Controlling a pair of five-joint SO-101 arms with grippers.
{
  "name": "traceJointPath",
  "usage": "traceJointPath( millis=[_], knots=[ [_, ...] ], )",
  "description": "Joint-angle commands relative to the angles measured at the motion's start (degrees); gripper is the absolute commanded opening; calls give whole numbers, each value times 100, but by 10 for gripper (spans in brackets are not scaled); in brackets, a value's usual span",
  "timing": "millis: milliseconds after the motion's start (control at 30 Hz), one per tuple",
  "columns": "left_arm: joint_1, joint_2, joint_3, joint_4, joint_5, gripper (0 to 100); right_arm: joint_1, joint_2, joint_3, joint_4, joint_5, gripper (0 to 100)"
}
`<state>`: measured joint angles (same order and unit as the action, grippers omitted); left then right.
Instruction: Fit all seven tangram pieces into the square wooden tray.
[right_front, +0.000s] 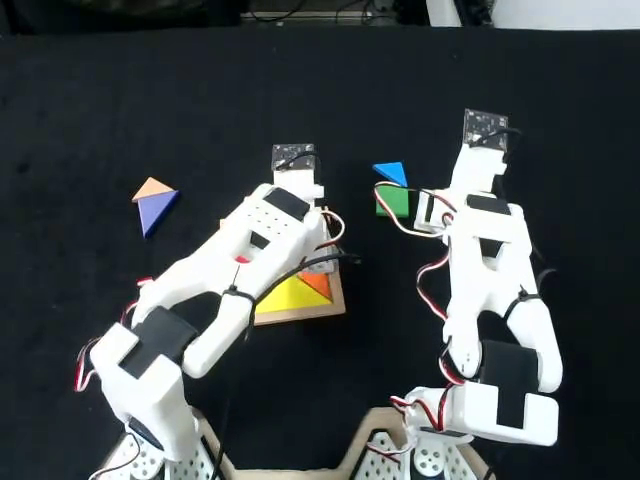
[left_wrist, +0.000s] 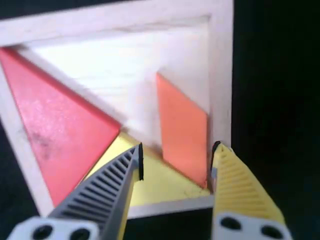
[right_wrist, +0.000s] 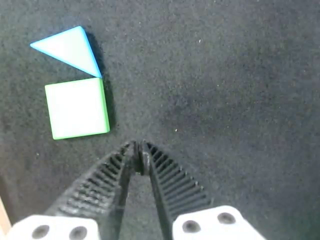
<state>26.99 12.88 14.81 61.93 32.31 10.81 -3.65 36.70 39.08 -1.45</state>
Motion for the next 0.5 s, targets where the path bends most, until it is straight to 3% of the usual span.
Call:
traceJointPath(
  millis=[0,133,467],
  knots=[
    [-31,132,-338,-431,-62,234,-88,-92,-110,-53,9,11],
    [-48,536,-435,-589,-62,234,-88,-92,-110,-53,9,11],
    [541,721,-1279,527,-35,234,-97,-92,-110,-62,9,11]
  ],
)
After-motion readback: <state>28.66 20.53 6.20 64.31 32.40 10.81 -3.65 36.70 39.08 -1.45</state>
